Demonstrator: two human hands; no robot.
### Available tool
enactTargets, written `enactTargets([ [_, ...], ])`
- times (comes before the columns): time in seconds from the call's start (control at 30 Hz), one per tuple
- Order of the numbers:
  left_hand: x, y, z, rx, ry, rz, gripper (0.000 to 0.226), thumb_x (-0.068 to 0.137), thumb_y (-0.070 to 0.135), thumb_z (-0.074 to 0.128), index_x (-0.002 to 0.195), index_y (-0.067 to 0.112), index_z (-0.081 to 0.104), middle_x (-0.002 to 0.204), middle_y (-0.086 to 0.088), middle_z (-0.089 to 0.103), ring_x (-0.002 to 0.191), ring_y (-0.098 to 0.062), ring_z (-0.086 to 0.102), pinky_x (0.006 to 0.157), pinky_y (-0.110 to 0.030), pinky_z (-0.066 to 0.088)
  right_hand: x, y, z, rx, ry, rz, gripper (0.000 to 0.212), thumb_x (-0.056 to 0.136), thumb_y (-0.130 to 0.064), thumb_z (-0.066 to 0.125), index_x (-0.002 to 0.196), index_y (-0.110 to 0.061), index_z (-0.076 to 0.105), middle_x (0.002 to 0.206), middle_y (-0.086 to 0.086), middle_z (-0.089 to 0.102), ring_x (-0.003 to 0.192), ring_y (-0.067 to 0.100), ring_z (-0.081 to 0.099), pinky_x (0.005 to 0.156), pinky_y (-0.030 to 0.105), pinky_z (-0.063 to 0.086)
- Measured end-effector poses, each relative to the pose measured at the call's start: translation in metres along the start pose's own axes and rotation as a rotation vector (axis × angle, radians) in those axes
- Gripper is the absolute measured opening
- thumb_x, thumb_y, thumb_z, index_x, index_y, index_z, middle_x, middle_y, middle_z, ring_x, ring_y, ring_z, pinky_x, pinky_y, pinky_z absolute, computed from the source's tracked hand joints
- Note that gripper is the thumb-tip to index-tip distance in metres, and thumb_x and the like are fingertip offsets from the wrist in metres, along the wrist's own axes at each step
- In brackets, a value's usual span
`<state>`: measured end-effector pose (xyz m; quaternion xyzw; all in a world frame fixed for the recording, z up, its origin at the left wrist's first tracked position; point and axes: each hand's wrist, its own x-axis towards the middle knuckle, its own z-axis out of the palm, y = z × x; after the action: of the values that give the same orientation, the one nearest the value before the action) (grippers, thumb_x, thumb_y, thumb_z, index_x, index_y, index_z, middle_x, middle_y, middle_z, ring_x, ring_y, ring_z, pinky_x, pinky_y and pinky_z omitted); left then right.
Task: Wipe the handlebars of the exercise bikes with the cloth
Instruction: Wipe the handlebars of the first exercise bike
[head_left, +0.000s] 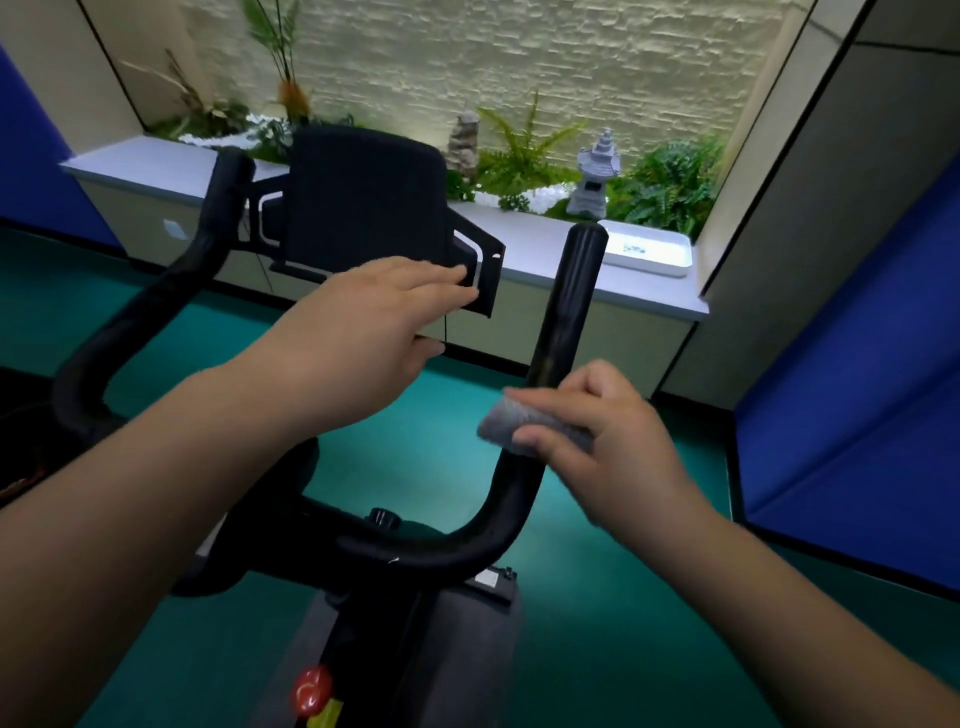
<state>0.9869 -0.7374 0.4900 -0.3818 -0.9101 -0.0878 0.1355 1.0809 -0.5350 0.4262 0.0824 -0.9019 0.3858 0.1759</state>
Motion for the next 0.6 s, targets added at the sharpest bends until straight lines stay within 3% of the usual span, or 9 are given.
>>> enactTargets([
  [0.17, -0.035, 0.013, -0.025, -0.036, -0.043, -0.158, 0.037, 0.09, 0.027, 0.057, 0.127, 0.033, 0.057, 0.122, 0.006, 0.062, 0.114, -0.018, 0.052, 0.091, -0.031, 0.04, 0.01, -0.004, 0.0, -0.005, 0.063, 0.091, 0.033, 0.085, -0.029, 0.067, 0.118, -0.032, 0.065, 0.089, -0.009, 0.041, 0.086, -0.005, 0.044, 0.07, 0.017, 0.043],
  [0.27, -0.064, 0.017, -0.027, -0.071, -0.034, -0.217, 0.031, 0.087, 0.03, 0.059, 0.118, 0.035, 0.062, 0.11, 0.008, 0.065, 0.105, -0.017, 0.056, 0.086, -0.029, 0.041, -0.038, -0.017, 0.014, 0.077, 0.054, 0.001, 0.037, 0.082, -0.027, 0.071, 0.118, -0.026, 0.066, 0.091, -0.007, 0.045, 0.087, -0.001, 0.047, 0.074, 0.004, 0.035],
  [0.37, -0.086, 0.014, -0.02, -0.086, -0.04, -0.261, 0.031, 0.086, 0.031, 0.061, 0.116, 0.037, 0.063, 0.095, 0.016, 0.058, 0.102, -0.014, 0.053, 0.084, -0.028, 0.039, -0.045, -0.022, 0.016, 0.061, 0.032, -0.033, 0.035, 0.081, -0.028, 0.071, 0.115, -0.026, 0.068, 0.09, -0.008, 0.045, 0.088, -0.003, 0.046, 0.074, 0.002, 0.032],
  [0.47, -0.099, 0.009, -0.019, -0.084, -0.036, -0.259, 0.031, 0.084, 0.029, 0.063, 0.115, 0.033, 0.064, 0.099, 0.013, 0.063, 0.107, -0.015, 0.051, 0.09, -0.03, 0.039, -0.015, -0.017, 0.009, 0.018, 0.046, 0.04, 0.034, 0.084, -0.03, 0.067, 0.119, -0.028, 0.066, 0.089, -0.011, 0.041, 0.085, -0.005, 0.045, 0.073, 0.008, 0.039],
  [0.53, -0.11, 0.002, -0.023, -0.079, 0.007, -0.267, 0.029, 0.085, 0.028, 0.063, 0.113, 0.03, 0.065, 0.11, 0.012, 0.065, 0.11, -0.015, 0.051, 0.094, -0.029, 0.037, -0.011, -0.021, 0.01, 0.005, 0.061, 0.1, 0.035, 0.086, -0.032, 0.065, 0.12, -0.029, 0.064, 0.088, -0.01, 0.04, 0.081, 0.004, 0.047, 0.067, 0.028, 0.051],
  [0.57, -0.115, -0.002, -0.024, -0.074, 0.025, -0.277, 0.027, 0.086, 0.03, 0.062, 0.112, 0.03, 0.066, 0.113, 0.012, 0.064, 0.111, -0.016, 0.052, 0.096, -0.03, 0.036, -0.018, -0.024, 0.013, 0.009, 0.077, 0.118, 0.035, 0.086, -0.032, 0.066, 0.121, -0.029, 0.064, 0.089, -0.009, 0.04, 0.08, 0.006, 0.047, 0.066, 0.03, 0.052],
  [0.6, -0.12, -0.007, -0.024, -0.066, 0.032, -0.288, 0.025, 0.087, 0.033, 0.06, 0.112, 0.029, 0.066, 0.115, 0.012, 0.064, 0.112, -0.017, 0.052, 0.097, -0.032, 0.036, -0.029, -0.028, 0.017, 0.016, 0.1, 0.109, 0.036, 0.085, -0.031, 0.067, 0.121, -0.028, 0.064, 0.089, -0.008, 0.041, 0.081, 0.006, 0.047, 0.069, 0.023, 0.05],
])
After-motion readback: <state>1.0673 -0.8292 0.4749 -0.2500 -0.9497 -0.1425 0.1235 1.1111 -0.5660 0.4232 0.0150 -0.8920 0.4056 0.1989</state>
